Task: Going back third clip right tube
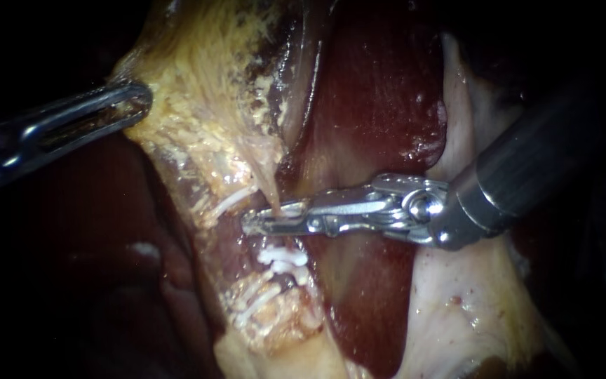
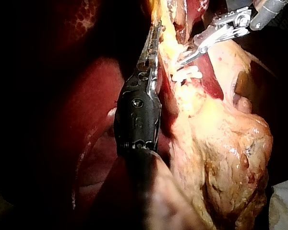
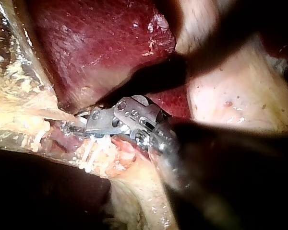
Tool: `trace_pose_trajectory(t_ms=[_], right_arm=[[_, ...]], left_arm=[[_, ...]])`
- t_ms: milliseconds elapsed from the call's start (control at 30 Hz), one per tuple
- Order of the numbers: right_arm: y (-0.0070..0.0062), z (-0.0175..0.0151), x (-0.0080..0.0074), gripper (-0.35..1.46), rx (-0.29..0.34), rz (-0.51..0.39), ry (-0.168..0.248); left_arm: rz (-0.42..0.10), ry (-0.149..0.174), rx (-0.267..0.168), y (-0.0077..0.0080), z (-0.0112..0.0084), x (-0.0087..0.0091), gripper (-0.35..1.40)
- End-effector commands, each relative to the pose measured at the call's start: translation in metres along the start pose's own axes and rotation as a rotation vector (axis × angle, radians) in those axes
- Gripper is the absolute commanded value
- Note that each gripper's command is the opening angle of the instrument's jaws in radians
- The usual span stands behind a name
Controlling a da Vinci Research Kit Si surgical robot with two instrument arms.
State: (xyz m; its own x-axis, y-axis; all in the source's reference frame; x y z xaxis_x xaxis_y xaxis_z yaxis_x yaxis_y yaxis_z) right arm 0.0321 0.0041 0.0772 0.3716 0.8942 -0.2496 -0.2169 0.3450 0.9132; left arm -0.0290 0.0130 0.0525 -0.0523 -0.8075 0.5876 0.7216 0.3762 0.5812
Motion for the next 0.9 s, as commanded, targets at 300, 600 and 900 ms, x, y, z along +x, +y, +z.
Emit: trace_pose_trajectory(t_ms=[300, 600, 900], right_arm=[[-0.0001, 0.0005, 0.0004, 0.42, 0.014, -0.093, 0.021], [-0.0006, 0.0005, 0.0004, 0.60, 0.034, -0.260, 0.078], [-0.0006, -0.0031, 0.0000, 0.60, 0.017, -0.511, 0.077]], left_arm=[[0.000, 0.000, 0.000, 0.0000, 0.0001, 0.0001, -0.35], [0.001, 0.000, -0.001, 0.0000, 0.0001, 0.0002, -0.35], [0.001, -0.001, -0.001, 0.0000, 0.0000, 0.0002, -0.35]])
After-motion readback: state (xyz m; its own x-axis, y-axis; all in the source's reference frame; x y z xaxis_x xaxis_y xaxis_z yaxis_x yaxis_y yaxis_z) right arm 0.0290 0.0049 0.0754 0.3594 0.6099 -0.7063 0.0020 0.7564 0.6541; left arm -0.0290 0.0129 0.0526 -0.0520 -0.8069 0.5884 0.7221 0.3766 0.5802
